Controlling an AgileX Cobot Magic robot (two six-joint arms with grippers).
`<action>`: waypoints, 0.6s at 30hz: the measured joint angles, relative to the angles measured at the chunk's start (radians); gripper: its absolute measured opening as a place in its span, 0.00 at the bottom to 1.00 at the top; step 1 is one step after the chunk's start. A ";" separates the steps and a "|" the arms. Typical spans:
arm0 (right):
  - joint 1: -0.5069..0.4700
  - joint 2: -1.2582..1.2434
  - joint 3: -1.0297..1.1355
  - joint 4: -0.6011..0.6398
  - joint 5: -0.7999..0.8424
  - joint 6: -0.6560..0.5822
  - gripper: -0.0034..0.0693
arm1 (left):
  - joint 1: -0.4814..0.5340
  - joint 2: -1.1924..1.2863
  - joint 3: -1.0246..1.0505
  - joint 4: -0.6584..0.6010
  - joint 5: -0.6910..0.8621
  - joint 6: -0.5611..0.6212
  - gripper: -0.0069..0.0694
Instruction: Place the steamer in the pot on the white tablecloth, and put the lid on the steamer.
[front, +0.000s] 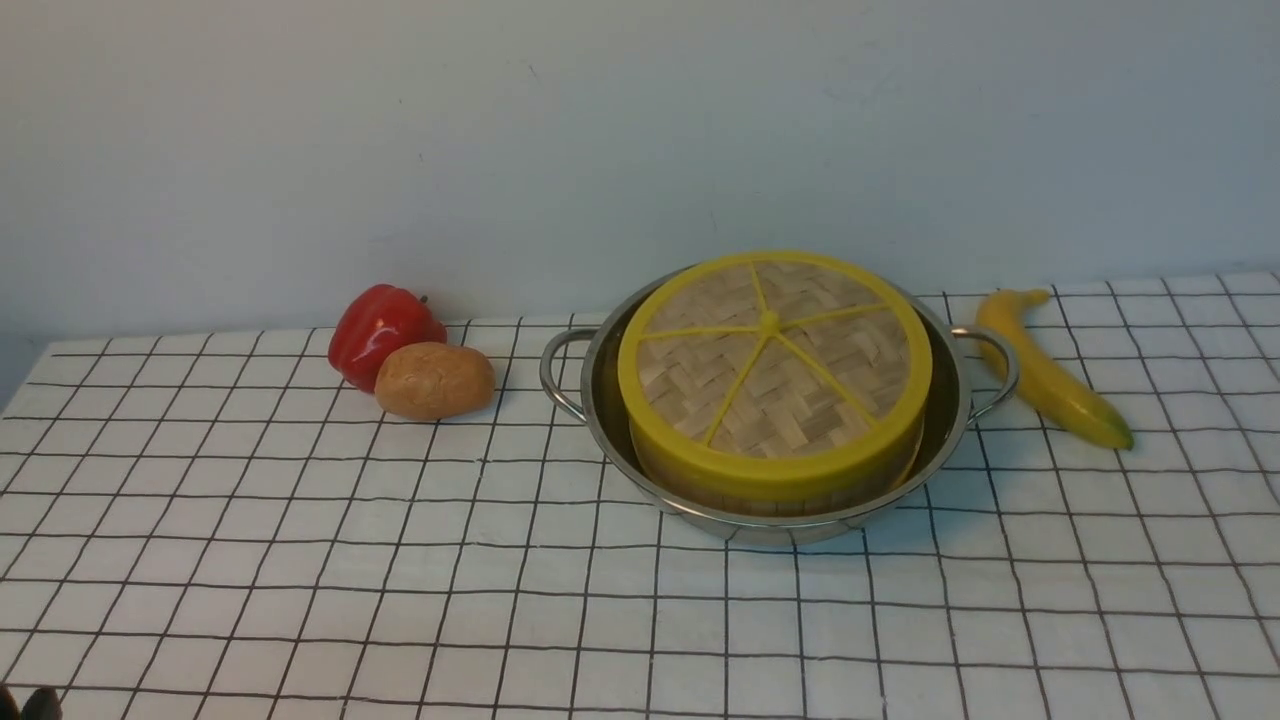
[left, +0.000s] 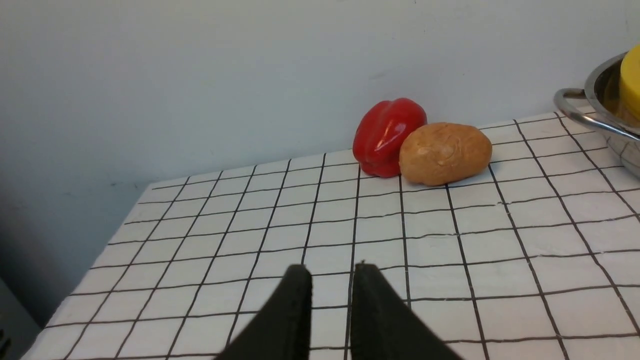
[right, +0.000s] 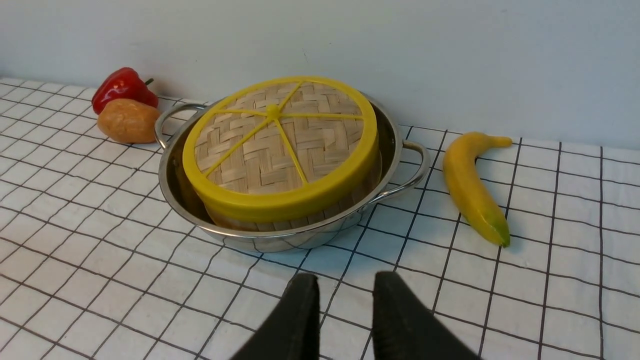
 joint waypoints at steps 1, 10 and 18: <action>0.000 0.000 0.000 0.000 0.000 0.000 0.31 | 0.000 0.000 0.000 0.000 -0.001 0.000 0.25; 0.000 0.000 0.000 0.000 0.000 0.000 0.34 | 0.000 0.000 0.000 0.000 -0.001 0.000 0.26; -0.033 -0.029 0.006 -0.036 -0.001 -0.043 0.37 | 0.000 0.000 0.000 0.000 -0.001 0.000 0.27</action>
